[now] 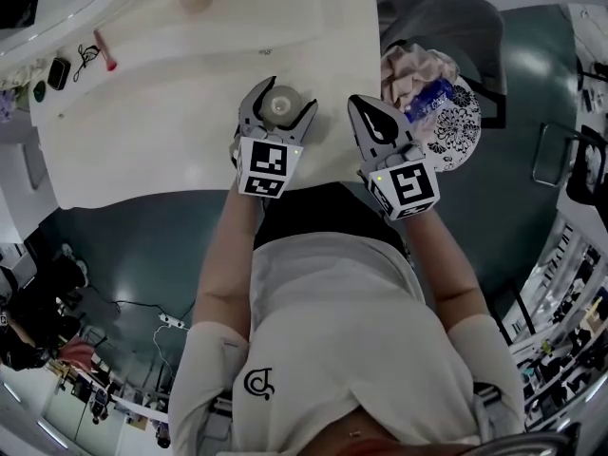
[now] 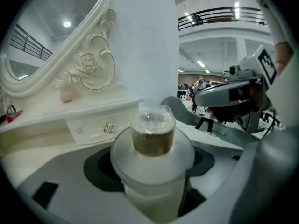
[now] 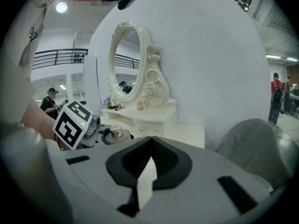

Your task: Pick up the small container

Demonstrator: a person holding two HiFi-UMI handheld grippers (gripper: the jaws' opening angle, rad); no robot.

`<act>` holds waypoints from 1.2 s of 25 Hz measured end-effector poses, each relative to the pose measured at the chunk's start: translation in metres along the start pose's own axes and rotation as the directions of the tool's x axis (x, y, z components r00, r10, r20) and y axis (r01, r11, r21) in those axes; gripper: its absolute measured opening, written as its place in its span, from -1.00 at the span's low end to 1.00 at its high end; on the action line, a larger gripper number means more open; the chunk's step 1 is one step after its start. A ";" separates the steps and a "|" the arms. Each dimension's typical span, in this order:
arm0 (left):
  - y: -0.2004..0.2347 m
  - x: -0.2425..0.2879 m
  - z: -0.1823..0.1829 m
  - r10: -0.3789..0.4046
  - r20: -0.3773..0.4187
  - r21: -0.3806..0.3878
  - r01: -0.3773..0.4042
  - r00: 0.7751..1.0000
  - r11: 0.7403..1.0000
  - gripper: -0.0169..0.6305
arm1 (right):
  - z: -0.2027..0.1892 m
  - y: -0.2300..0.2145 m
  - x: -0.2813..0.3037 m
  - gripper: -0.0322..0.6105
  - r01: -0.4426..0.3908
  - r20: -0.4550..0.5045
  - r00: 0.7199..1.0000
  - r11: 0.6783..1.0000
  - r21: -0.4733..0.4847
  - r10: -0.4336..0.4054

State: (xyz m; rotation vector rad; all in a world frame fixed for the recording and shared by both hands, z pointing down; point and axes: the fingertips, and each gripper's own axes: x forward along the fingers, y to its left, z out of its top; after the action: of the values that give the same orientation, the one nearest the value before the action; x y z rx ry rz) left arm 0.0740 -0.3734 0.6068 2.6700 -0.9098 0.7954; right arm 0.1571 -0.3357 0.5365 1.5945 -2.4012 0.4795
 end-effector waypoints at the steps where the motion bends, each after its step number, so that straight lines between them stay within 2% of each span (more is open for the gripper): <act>1: -0.002 -0.004 0.003 -0.005 0.005 0.004 0.005 1.000 1.000 0.14 | 0.001 0.001 -0.002 -0.88 0.001 0.004 1.000 1.000 -0.003 -0.001; 6: -0.012 -0.027 0.022 -0.028 -0.004 0.057 0.028 1.000 0.998 0.14 | 0.015 0.012 -0.011 -0.88 0.016 0.026 1.000 1.000 -0.018 -0.015; 15: 0.000 -0.090 0.084 -0.032 0.120 0.064 0.024 0.992 0.998 0.14 | 0.073 0.043 -0.025 -0.88 0.059 0.110 0.993 0.996 -0.072 -0.051; 20: 0.012 -0.133 0.115 -0.025 0.158 0.072 0.013 0.987 0.997 0.14 | 0.101 0.063 -0.037 -0.88 0.100 0.161 0.983 0.993 -0.069 -0.088; 27: 0.033 -0.180 0.164 -0.018 0.259 0.132 -0.017 0.966 0.991 0.14 | 0.137 0.077 -0.043 -0.88 0.134 0.232 0.967 0.987 -0.092 -0.109; 30: 0.044 -0.201 0.176 -0.002 0.304 0.122 -0.037 0.953 0.992 0.14 | 0.148 0.081 -0.046 -0.88 0.129 0.253 0.963 0.985 -0.114 -0.097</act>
State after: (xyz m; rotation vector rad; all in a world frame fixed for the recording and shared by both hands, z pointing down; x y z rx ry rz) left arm -0.0116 -0.3701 0.3501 2.9556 -0.9811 0.4641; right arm 0.0999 -0.3243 0.3713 1.8131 -2.4362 0.1058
